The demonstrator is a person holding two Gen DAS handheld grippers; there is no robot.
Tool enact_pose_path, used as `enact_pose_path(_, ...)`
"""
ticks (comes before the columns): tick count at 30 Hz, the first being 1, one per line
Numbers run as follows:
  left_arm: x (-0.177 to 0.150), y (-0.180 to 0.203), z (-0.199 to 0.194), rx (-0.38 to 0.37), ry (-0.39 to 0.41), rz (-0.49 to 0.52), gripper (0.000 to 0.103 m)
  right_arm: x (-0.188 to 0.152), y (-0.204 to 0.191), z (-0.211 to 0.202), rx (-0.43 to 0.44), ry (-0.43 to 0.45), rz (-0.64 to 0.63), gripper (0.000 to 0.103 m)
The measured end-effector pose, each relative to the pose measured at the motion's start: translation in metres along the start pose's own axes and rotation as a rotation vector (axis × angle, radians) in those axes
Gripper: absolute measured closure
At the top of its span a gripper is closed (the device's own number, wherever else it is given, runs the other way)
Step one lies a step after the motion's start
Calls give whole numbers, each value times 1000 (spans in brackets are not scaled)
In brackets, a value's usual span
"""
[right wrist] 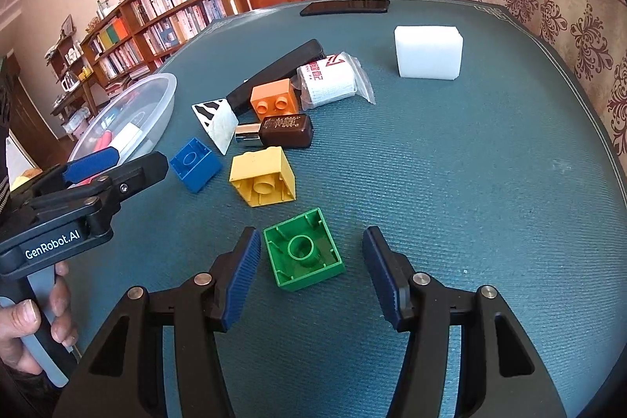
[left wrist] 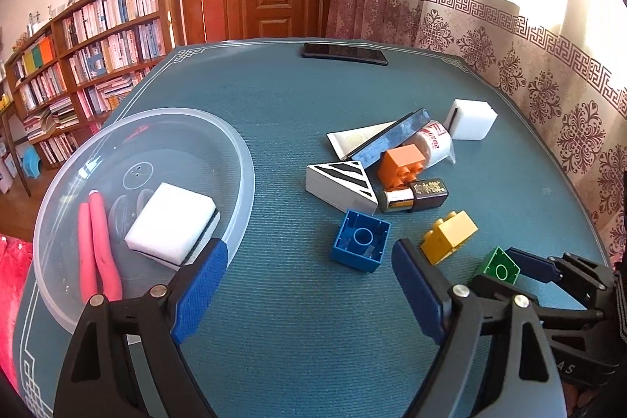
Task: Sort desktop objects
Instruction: 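Move the right gripper to the green block and close on it, then close the left gripper on the blue block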
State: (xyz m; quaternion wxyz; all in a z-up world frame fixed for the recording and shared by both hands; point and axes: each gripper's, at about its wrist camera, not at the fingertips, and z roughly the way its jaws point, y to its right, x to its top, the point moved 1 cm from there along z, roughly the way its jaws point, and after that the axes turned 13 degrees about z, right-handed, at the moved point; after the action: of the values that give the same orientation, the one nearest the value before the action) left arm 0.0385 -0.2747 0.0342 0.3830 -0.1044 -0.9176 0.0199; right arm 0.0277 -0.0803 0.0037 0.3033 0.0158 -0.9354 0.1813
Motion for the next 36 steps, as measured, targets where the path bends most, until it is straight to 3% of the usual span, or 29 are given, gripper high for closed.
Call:
enact_pose_path(6, 3, 8, 3, -9, -3, 23, 14, 0, 5, -1, -38, 8, -5, 66)
enact_pose_path(12, 3, 12, 16, -47, -32, 20, 14, 2, 14, -5, -51, 17, 9, 66)
enact_pose_path(32, 11, 27, 45, -54, -90, 76, 15, 3, 22, -6, -44, 21, 26, 66)
enact_pose_path(36, 12, 28, 46, -42, -89, 90, 26, 3, 22, -5, -44, 21, 26, 66)
